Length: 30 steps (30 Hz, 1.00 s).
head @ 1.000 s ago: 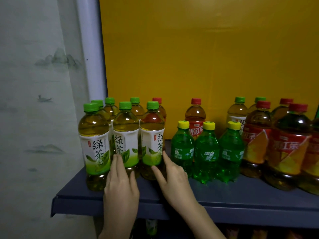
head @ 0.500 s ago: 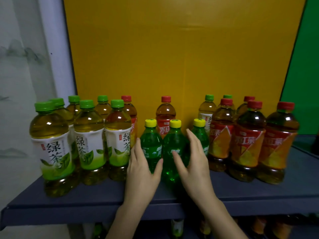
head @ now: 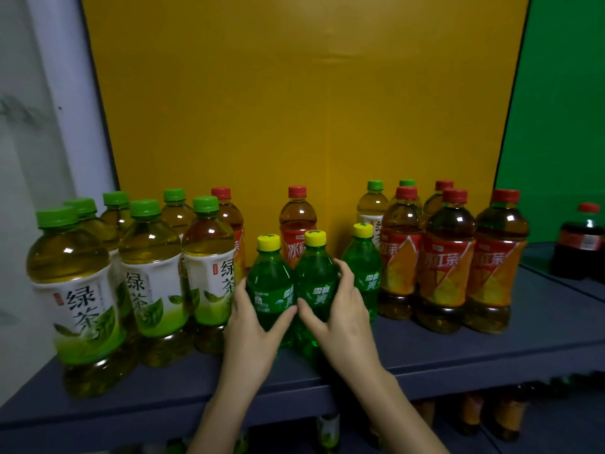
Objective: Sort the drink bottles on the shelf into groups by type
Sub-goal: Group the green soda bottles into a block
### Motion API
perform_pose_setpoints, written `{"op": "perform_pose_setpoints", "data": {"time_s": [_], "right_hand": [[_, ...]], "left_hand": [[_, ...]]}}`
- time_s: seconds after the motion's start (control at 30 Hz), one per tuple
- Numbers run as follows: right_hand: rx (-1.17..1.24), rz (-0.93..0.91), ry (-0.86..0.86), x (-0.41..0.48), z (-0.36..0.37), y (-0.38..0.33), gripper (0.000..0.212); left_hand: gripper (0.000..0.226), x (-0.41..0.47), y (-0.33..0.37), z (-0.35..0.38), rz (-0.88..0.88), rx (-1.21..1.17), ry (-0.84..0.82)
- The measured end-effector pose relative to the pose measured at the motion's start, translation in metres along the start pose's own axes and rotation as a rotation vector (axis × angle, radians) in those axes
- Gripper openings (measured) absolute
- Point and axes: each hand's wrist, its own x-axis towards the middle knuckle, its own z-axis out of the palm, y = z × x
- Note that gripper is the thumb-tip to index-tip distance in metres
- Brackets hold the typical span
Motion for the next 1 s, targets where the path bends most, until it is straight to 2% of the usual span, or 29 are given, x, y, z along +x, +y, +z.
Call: {"op": "perform_pose_setpoints", "data": {"time_s": [0.23,0.47,0.53,0.67,0.8,1.0], "right_hand": [[-0.011,0.051,0.052,-0.023,-0.014,0.002,0.079],[0.061,0.128,0.207,-0.048,-0.074,0.02,0.072],[0.031,0.132,0.263,-0.053,-0.101,0.03,0.073],[-0.026,0.136,0.369,-0.065,-0.16,0.057,0.056],[-0.055,0.153,0.429,-0.085,-0.232,0.092,0.054],[-0.169,0.207,0.478,-0.122,-0.343,0.149,0.056]], "left_hand": [[0.077,-0.019,0.007,-0.005,-0.023,-0.199,-0.022],[0.072,-0.035,0.041,0.029,0.013,-0.31,-0.114],[0.074,-0.039,0.058,0.049,0.024,-0.349,-0.159],[0.083,-0.053,0.097,0.097,0.053,-0.412,-0.25],[0.073,-0.077,0.143,0.16,0.075,-0.479,-0.325],[0.075,-0.126,0.212,0.261,0.102,-0.571,-0.421]]}}
